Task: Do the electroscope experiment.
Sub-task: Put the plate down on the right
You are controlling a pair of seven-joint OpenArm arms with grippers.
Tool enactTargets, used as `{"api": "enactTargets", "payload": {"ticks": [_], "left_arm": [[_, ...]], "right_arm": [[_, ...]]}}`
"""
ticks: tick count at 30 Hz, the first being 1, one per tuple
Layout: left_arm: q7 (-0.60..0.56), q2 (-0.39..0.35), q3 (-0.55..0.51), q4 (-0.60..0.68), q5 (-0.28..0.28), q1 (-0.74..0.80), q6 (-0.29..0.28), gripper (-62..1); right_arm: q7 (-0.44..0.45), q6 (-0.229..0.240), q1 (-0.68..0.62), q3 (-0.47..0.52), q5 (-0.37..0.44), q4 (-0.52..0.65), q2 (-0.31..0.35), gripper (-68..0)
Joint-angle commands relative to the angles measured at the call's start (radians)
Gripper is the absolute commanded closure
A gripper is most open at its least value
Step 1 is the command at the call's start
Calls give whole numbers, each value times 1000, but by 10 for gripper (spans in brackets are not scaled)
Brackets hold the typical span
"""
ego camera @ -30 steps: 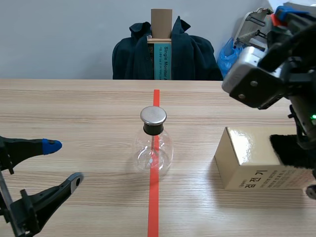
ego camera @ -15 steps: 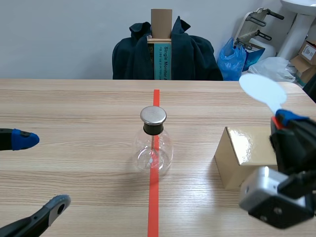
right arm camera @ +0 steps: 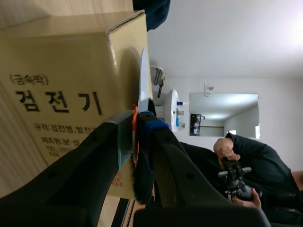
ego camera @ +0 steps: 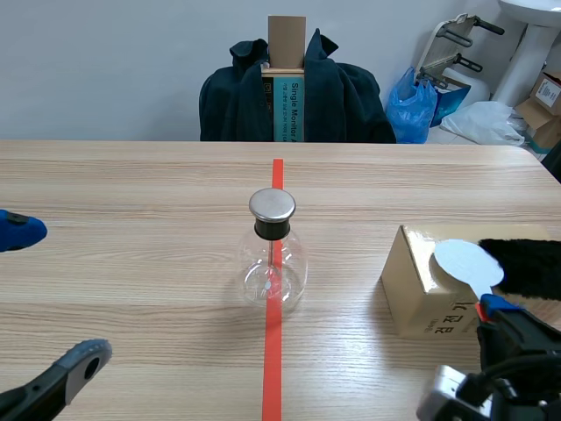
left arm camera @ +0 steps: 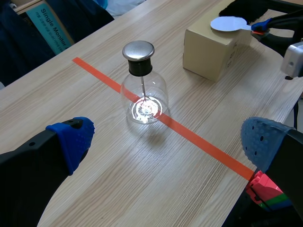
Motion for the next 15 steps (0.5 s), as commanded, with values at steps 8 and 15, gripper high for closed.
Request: {"api": "enactTargets", "payload": {"ticks": [8, 15], "left_arm": [[-12, 5, 10, 8, -10, -6, -2, -623], [-12, 5, 10, 8, -10, -6, -2, -623]], "right_arm": [[-1, -61, 39, -3, 8, 8, -2, -82], [-31, -61, 39, -3, 6, 8, -2, -283]]}}
